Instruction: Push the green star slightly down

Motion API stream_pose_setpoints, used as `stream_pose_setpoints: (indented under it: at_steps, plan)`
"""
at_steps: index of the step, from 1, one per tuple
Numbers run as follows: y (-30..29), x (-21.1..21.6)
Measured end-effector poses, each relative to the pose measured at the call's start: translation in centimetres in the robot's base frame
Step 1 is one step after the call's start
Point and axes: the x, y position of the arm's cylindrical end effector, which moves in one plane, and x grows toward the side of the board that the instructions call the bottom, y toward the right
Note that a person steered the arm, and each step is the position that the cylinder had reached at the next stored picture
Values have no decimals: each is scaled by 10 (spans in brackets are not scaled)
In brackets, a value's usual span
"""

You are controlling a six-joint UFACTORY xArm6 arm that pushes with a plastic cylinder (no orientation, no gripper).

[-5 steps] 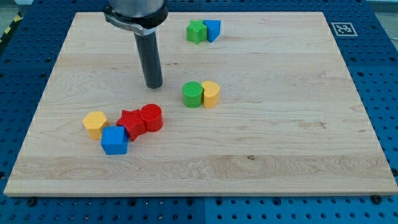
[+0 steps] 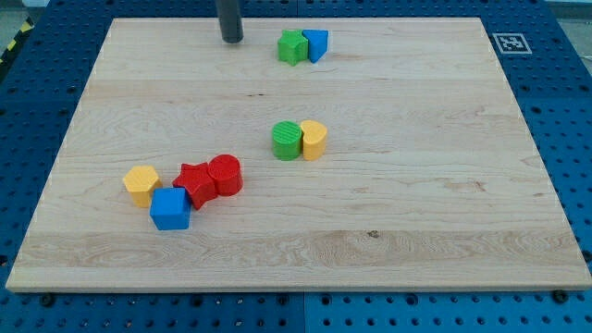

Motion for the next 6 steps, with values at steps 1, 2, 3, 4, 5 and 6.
stream_pose_setpoints:
  at_steps: [1, 2, 3, 4, 5, 6]
  plan:
    - [19, -5]
    - [22, -5]
    - [52, -4]
    - [61, 2]
    - [62, 21]
    - [63, 24]
